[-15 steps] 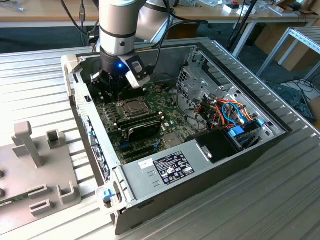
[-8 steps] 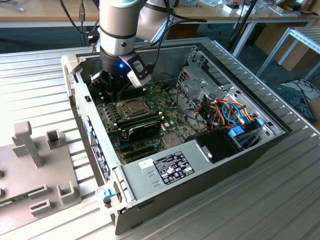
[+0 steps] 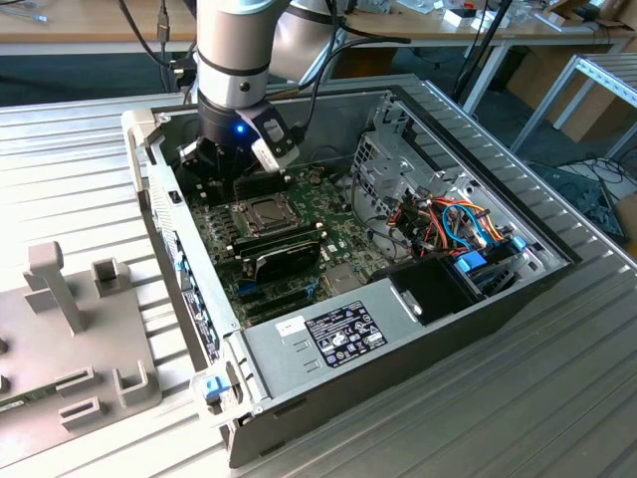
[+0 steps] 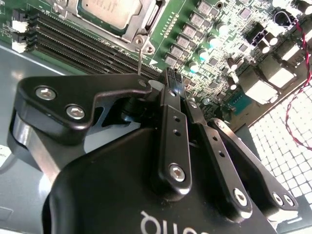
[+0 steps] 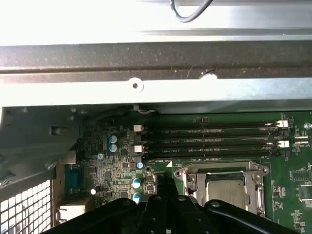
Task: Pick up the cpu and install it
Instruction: 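Install the first cpu locking lever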
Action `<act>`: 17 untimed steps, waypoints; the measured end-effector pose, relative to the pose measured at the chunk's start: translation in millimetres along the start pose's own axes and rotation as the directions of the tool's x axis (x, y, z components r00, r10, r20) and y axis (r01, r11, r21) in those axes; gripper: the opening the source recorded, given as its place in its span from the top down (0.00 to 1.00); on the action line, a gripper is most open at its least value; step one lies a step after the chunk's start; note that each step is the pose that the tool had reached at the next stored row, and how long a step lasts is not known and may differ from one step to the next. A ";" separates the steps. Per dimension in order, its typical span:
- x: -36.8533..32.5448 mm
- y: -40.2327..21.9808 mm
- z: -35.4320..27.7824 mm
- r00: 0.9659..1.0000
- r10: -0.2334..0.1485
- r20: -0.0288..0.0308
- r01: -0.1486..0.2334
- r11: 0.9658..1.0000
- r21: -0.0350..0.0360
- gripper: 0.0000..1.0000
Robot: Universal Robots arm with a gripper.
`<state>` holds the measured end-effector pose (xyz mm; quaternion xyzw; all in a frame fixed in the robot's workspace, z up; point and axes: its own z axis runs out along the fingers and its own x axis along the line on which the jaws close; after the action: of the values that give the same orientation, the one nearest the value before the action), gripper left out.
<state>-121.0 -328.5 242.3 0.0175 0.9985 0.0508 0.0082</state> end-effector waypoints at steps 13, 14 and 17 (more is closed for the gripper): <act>-4.0 0.9 -6.2 1.000 0.001 -0.001 -0.001 0.999 -0.043 0.89; -4.8 0.9 -6.1 1.000 0.001 -0.001 -0.001 0.999 -0.043 0.89; -7.6 1.0 -6.1 1.000 0.001 -0.002 -0.001 0.999 -0.042 0.89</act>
<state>-113.5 -328.4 248.5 0.0177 0.9972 0.0721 0.0077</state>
